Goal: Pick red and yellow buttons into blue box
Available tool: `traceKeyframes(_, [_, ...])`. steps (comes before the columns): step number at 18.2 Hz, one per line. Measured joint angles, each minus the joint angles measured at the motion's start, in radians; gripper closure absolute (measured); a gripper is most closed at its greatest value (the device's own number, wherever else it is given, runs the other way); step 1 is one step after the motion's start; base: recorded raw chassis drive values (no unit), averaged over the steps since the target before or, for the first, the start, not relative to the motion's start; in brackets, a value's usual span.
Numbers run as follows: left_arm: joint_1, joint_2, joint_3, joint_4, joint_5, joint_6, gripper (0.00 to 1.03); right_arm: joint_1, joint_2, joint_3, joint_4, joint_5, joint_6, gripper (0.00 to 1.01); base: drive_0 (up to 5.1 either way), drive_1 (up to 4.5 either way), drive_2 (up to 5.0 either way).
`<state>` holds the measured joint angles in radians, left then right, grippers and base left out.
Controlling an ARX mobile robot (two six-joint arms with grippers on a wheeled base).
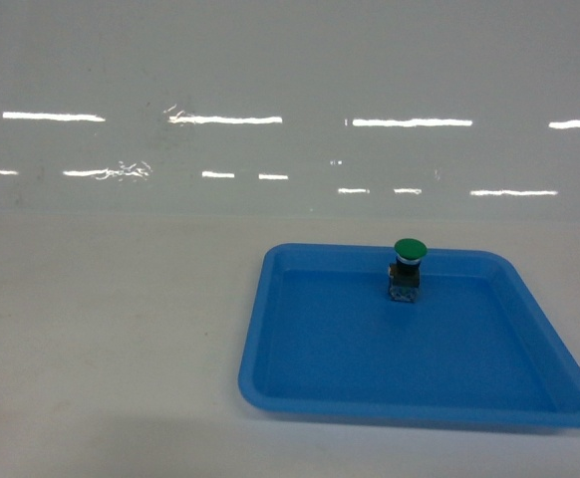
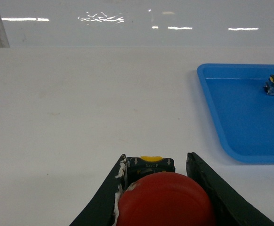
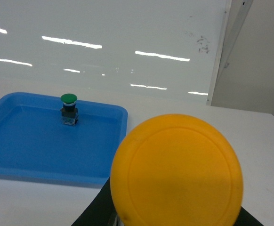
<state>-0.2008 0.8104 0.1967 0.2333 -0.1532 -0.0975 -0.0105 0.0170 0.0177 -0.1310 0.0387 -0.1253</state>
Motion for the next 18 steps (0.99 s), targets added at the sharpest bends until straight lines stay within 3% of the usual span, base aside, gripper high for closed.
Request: traceKeyframes(18, [0.001,0.000,-0.001,0.000,0.000,0.000,0.72,0.000,0.001,0.000,0.000,0.000,0.000,0.75,0.0,0.00,0.0])
